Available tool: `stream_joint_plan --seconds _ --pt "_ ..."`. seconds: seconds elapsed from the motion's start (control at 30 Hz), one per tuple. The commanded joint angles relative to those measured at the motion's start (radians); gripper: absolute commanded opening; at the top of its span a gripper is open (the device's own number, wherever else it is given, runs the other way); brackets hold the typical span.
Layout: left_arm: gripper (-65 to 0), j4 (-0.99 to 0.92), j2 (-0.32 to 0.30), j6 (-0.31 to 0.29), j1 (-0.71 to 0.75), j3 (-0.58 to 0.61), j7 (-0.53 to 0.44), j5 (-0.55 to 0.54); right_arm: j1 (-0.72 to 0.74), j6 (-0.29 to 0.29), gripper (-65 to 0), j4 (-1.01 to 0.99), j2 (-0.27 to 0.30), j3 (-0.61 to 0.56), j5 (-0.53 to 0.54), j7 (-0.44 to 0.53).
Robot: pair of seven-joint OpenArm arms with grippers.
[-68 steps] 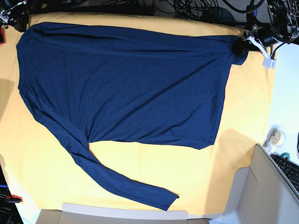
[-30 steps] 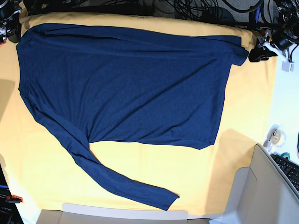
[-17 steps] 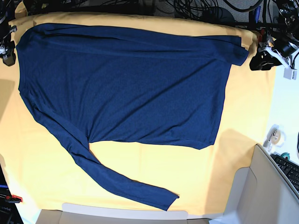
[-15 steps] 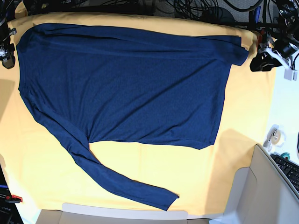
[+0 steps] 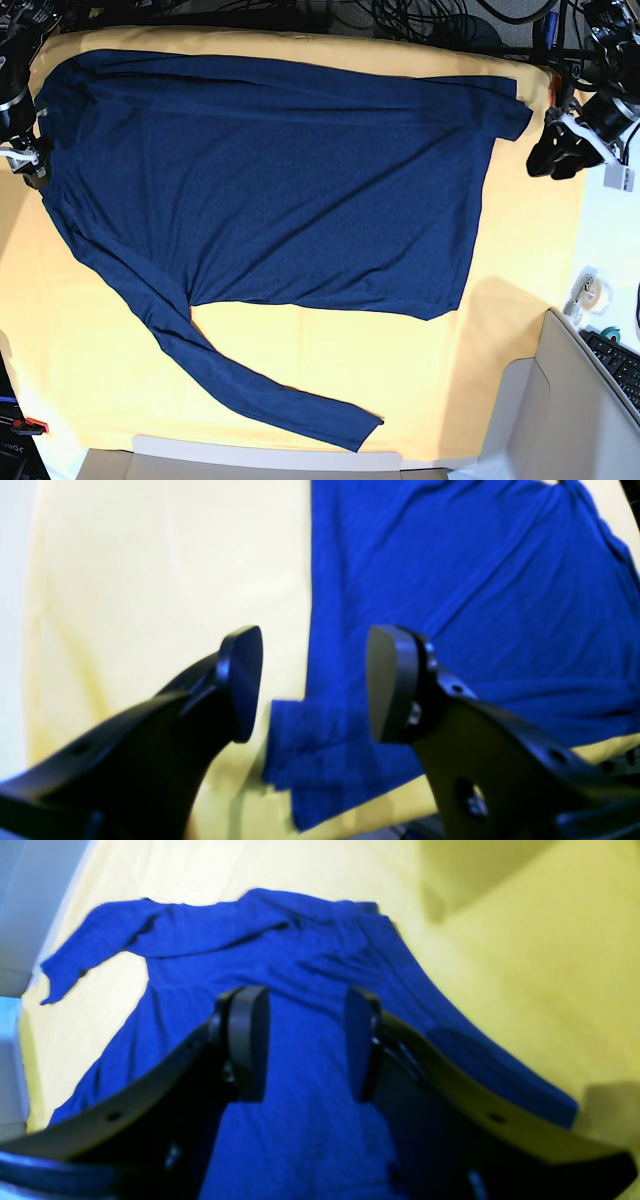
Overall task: Fold the T-shirt properly
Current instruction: 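Move both grippers down along the shirt sides toward the folded edge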
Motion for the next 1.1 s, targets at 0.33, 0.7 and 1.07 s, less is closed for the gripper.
stream_joint_plan --seconds 0.33,0.7,1.07 --pt "-32.8 0.013 -0.075 -0.01 0.047 0.024 -0.015 -0.012 -0.107 0.242 -40.5 0.019 -0.101 0.07 0.01 0.015" --pt "-32.8 0.013 -0.08 -0.01 0.039 0.024 -0.012 -0.01 -0.028 0.256 -40.5 0.015 -0.053 0.103 -0.03 0.015" --pt "-32.7 -0.007 -0.066 -0.002 -0.194 0.113 -0.008 -0.001 0.335 0.37 -40.5 -0.206 0.178 -0.102 -0.173 0.015"
